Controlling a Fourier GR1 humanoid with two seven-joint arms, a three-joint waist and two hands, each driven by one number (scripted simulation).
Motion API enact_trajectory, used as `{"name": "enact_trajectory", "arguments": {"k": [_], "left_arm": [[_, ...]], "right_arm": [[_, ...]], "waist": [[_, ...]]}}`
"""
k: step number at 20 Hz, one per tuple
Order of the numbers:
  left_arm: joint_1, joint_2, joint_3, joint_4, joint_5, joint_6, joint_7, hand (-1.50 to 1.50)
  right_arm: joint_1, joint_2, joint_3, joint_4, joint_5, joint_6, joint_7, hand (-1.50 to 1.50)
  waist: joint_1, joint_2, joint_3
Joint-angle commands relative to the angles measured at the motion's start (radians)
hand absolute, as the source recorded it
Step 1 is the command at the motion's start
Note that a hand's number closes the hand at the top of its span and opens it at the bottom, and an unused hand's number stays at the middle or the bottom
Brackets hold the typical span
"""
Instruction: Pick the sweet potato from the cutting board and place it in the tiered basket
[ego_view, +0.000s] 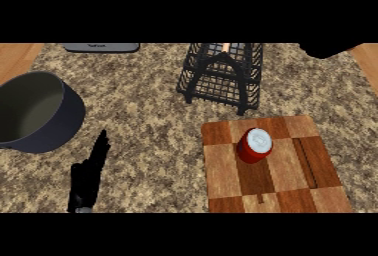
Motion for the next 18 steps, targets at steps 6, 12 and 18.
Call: {"name": "enact_trajectory", "arguments": {"k": [6, 12, 18], "left_arm": [[0.031, -0.006, 0.0, -0.019, -0.01, -0.007, -0.001, 0.0], [-0.012, -0.002, 0.017, 0.006, -0.022, -0.003, 0.026, 0.0], [-0.029, 0.009, 0.041, 0.033, 0.007, -0.048, 0.007, 0.0]], "right_arm": [[-0.069, 0.109, 0.077, 0.325, 0.107, -0.115, -0.2, 1.5], [-0.14, 0.192, 0.102, 0.547, 0.215, -0.229, -0.214, 1.5], [-0.222, 0.248, 0.011, 0.774, 0.187, -0.342, -0.305, 1.5]], "waist": [[0.003, 0.001, 0.0], [0.003, 0.003, -0.001], [0.011, 0.007, -0.001]]}}
